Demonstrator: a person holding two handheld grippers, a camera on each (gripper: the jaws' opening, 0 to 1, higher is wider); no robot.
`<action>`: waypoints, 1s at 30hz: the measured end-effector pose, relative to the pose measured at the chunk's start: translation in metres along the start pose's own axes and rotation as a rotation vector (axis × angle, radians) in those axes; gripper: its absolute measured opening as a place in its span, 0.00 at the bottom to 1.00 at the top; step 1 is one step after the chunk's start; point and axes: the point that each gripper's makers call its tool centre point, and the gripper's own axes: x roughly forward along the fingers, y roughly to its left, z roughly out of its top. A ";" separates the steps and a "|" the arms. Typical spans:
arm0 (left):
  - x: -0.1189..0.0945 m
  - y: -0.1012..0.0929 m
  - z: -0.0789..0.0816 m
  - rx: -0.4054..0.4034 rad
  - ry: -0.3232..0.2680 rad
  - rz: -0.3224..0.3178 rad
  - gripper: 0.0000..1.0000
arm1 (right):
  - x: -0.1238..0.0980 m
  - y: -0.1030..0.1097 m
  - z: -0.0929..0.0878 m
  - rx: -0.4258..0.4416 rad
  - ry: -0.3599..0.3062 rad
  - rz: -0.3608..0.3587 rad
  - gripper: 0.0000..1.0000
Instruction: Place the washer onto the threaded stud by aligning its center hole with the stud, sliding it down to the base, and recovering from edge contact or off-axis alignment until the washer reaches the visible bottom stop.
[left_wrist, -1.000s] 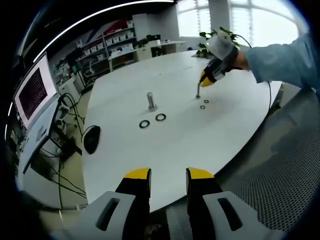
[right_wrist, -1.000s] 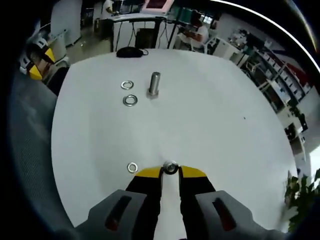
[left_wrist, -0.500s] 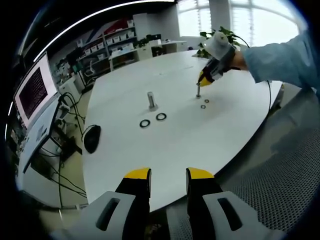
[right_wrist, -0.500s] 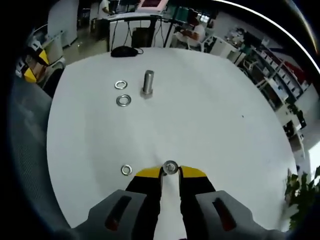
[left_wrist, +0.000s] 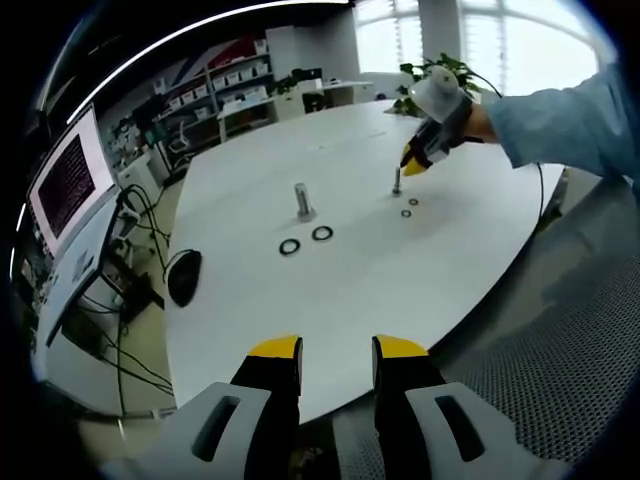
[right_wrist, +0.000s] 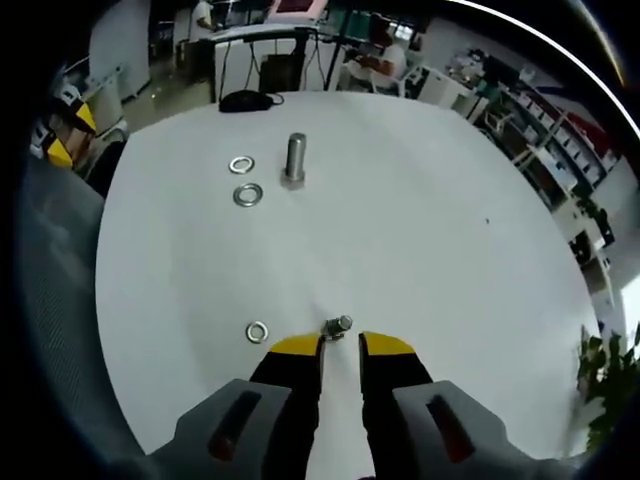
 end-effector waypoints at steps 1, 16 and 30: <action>0.000 0.000 0.000 0.000 0.000 0.000 0.26 | 0.000 0.000 -0.002 0.004 0.003 0.001 0.16; 0.000 0.000 0.000 0.001 -0.003 -0.001 0.26 | 0.001 0.008 -0.007 0.014 0.014 0.020 0.15; 0.000 0.000 0.000 0.001 -0.003 -0.002 0.26 | 0.008 0.021 -0.017 0.040 0.040 0.074 0.16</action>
